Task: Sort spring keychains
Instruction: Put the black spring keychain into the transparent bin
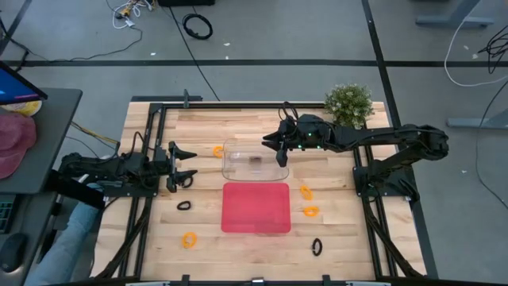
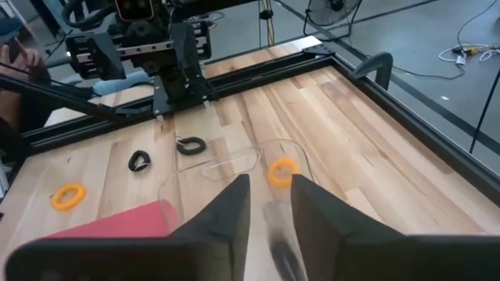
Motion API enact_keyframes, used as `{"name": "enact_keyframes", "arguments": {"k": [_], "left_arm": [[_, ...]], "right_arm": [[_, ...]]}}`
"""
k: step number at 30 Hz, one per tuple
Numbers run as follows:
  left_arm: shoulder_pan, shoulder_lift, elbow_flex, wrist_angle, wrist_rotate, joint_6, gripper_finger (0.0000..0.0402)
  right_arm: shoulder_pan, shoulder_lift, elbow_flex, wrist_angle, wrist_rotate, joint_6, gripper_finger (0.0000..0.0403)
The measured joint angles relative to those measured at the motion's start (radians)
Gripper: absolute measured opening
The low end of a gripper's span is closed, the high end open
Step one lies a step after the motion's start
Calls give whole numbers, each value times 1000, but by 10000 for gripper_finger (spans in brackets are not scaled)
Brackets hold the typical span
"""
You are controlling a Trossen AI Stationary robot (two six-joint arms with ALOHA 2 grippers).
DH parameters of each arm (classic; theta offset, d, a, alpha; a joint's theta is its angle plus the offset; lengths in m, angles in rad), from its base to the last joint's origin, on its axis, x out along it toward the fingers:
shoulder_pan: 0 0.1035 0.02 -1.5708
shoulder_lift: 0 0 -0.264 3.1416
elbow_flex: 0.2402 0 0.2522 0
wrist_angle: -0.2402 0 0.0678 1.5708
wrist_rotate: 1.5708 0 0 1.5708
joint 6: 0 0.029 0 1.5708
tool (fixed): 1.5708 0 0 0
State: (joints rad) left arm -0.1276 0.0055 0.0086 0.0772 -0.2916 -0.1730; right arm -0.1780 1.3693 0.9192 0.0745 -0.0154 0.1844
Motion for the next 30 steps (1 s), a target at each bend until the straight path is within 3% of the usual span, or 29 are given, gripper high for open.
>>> {"name": "enact_keyframes", "arguments": {"k": [9, 16, 26, 30], "left_arm": [[0, 0, 0, 0, 0, 0, 321], [0, 0, 0, 0, 0, 0, 321], [0, 0, 0, 0, 0, 0, 321], [0, 0, 0, 0, 0, 0, 321]], "right_arm": [[7, -1, 0, -3, -3, -20, 133], [34, -5, 12, -9, -76, -39, 132], [185, -10, 110, -41, -76, -184, 128], [256, -10, 137, -73, -9, -200, 128]]}}
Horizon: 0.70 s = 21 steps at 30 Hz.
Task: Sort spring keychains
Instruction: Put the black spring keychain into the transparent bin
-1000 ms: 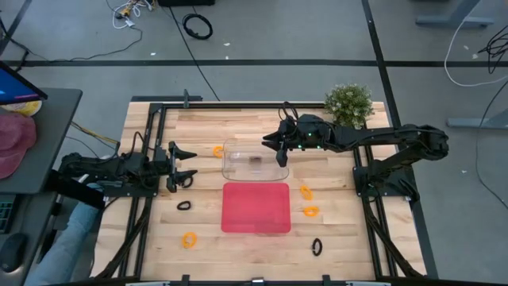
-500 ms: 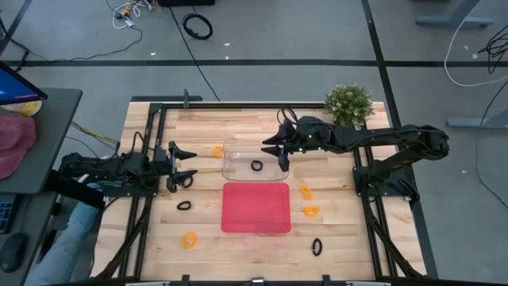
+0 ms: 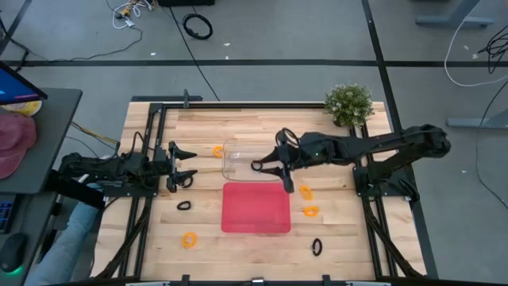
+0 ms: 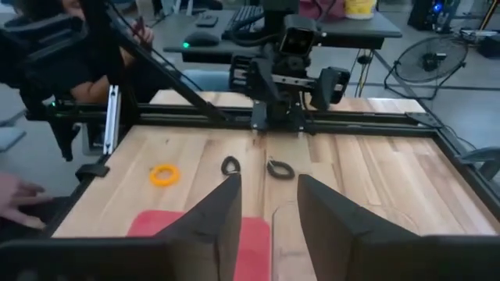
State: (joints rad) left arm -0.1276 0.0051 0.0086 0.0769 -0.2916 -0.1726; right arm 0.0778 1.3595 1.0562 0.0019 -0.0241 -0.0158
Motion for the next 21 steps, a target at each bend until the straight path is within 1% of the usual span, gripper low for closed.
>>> {"name": "enact_keyframes", "arguments": {"k": [7, 13, 16, 18, 21], "left_arm": [[0, 0, 0, 0, 0, 0, 321], [0, 0, 0, 0, 0, 0, 321], [0, 0, 0, 0, 0, 0, 321], [0, 0, 0, 0, 0, 0, 321], [0, 0, 0, 0, 0, 0, 321]], "right_arm": [[129, 0, 12, -43, 123, 9, 128], [240, 0, 12, -71, 239, 102, 128], [300, 0, 12, -80, 279, 158, 128], [345, 0, 12, -80, 308, 170, 128], [408, 0, 12, -79, 385, 170, 128]]}}
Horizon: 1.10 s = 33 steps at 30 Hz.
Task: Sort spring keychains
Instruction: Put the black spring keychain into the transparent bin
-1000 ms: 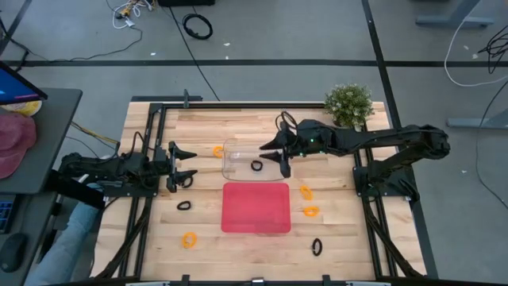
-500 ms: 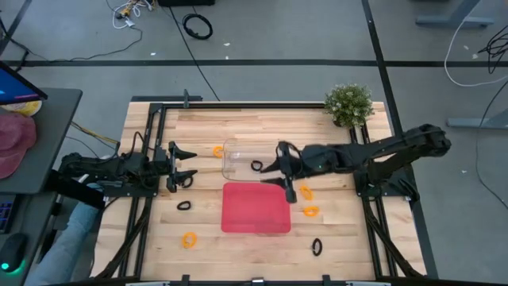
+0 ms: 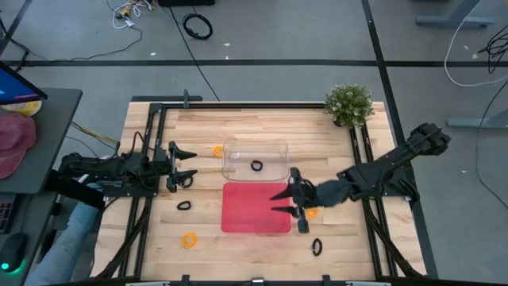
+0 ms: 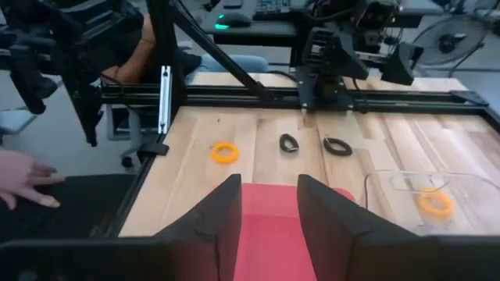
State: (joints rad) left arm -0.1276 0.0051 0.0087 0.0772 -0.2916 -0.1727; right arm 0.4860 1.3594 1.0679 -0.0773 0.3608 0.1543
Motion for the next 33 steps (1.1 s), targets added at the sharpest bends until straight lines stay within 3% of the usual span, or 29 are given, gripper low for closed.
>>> {"name": "enact_keyframes", "arguments": {"k": [7, 14, 22, 29, 33], "left_arm": [[0, 0, 0, 0, 0, 0, 321], [0, 0, 0, 0, 0, 0, 321], [0, 0, 0, 0, 0, 0, 321], [0, 0, 0, 0, 0, 0, 321], [0, 0, 0, 0, 0, 0, 321]], "right_arm": [[106, 0, 4, 40, 79, -2, 128], [205, 13, 73, -72, 204, 7, 128], [292, 77, 181, -176, 243, 3, 128], [331, 157, 234, -441, 232, 251, 128], [331, 195, 227, -607, 87, 485, 128]]}}
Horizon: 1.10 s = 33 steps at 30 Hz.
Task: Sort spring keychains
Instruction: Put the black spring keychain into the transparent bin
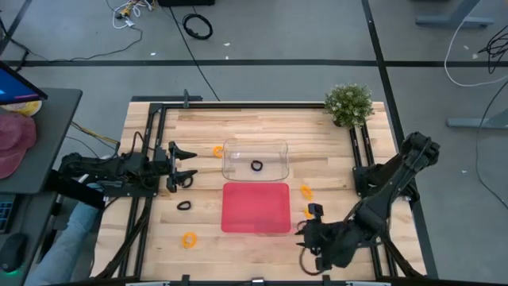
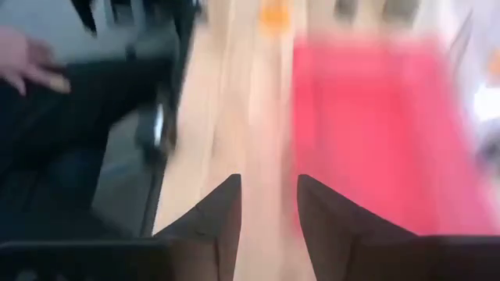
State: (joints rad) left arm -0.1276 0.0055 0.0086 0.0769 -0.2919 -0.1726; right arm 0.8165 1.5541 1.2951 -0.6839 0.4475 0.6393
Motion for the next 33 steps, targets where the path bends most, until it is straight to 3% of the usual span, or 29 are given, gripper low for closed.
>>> {"name": "enact_keyframes", "arguments": {"k": [8, 17, 33], "left_arm": [[0, 0, 0, 0, 0, 0, 321], [0, 0, 0, 0, 0, 0, 321], [0, 0, 0, 0, 0, 0, 321]], "right_arm": [[9, 92, -14, -162, -209, 214, 128], [28, 195, -14, -198, -263, 261, 128], [40, 271, -14, -246, -264, 311, 128]]}}
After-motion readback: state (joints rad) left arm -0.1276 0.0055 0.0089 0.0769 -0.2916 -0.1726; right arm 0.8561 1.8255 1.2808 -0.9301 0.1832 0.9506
